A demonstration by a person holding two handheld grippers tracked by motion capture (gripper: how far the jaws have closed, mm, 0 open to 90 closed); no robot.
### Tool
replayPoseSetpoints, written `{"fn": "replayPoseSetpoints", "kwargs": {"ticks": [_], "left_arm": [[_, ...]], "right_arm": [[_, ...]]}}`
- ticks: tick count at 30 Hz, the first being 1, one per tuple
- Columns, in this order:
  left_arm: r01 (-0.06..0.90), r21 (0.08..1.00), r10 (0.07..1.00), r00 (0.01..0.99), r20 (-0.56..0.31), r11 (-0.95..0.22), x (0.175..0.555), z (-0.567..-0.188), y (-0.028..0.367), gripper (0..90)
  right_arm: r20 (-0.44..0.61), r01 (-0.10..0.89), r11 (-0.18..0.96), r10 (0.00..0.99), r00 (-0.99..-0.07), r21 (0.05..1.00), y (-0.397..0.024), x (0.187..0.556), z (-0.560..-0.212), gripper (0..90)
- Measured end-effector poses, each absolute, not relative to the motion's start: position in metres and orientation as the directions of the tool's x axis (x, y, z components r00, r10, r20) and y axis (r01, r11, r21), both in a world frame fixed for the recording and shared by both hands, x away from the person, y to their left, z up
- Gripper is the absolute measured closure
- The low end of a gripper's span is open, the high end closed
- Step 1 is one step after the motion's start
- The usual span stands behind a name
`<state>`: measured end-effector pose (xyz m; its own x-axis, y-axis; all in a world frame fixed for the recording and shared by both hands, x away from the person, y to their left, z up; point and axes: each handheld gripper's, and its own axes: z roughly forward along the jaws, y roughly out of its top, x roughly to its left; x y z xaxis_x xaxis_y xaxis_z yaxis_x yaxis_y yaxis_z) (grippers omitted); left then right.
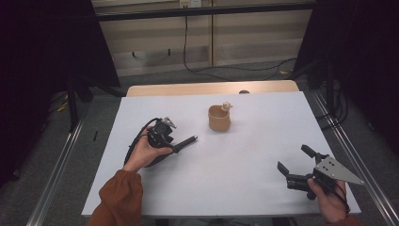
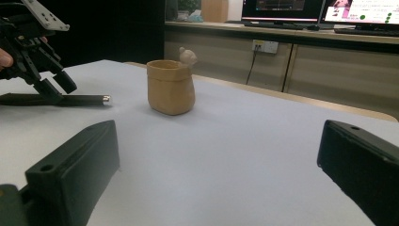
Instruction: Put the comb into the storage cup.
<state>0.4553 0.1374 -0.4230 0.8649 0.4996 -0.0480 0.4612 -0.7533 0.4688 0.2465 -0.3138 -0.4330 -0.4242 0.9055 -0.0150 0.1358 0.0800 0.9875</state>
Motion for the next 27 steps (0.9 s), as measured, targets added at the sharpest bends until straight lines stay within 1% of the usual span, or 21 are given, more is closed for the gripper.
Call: {"fn": "replayPoseSetpoints", "kwargs": {"ticks": [3, 5, 6, 8, 15, 18, 19, 21, 22, 27], "left_arm": [[0.463, 0.461, 0.496, 0.866, -0.054, -0.757, 0.457, -0.425, 0.138, 50.0], [0.465, 0.457, 0.498, 0.866, -0.055, -0.758, 0.457, -0.426, 0.137, 51.4], [0.482, 0.466, 0.514, 0.855, -0.066, -0.742, 0.456, -0.428, 0.135, 52.2], [0.457, 0.441, 0.488, 0.872, -0.05, -0.772, 0.457, -0.427, 0.134, 54.7], [0.456, 0.429, 0.484, 0.874, -0.05, -0.779, 0.455, -0.427, 0.132, 56.5], [0.475, 0.434, 0.506, 0.861, -0.049, -0.766, 0.454, -0.428, 0.129, 57.3], [0.458, 0.417, 0.488, 0.872, -0.038, -0.785, 0.455, -0.427, 0.128, 57.6], [0.447, 0.406, 0.475, 0.879, -0.034, -0.797, 0.454, -0.427, 0.127, 59.5], [0.446, 0.407, 0.473, 0.88, -0.039, -0.797, 0.454, -0.427, 0.127, 62.3], [0.465, 0.41, 0.485, 0.872, -0.062, -0.785, 0.456, -0.428, 0.127, 64.0]], "right_arm": [[-0.015, 0.135, 0.08, 0.906, -0.424, 0.988, -0.313, 0.246, -0.433, 0.0], [-0.017, 0.135, 0.082, 0.905, -0.426, 0.987, -0.314, 0.246, -0.433, 0.0], [-0.017, 0.134, 0.082, 0.905, -0.425, 0.988, -0.314, 0.246, -0.433, 0.0], [-0.016, 0.135, 0.081, 0.906, -0.423, 0.987, -0.314, 0.247, -0.433, 0.0], [-0.019, 0.134, 0.083, 0.906, -0.423, 0.987, -0.314, 0.246, -0.433, 0.0], [-0.019, 0.133, 0.083, 0.905, -0.425, 0.988, -0.314, 0.246, -0.433, 0.0], [-0.019, 0.133, 0.084, 0.905, -0.425, 0.988, -0.314, 0.246, -0.433, 0.0], [-0.02, 0.134, 0.085, 0.905, -0.426, 0.987, -0.314, 0.246, -0.433, 0.0], [-0.018, 0.134, 0.083, 0.905, -0.425, 0.987, -0.313, 0.246, -0.433, 0.0], [-0.02, 0.135, 0.085, 0.905, -0.424, 0.987, -0.314, 0.247, -0.433, 0.0]]}}
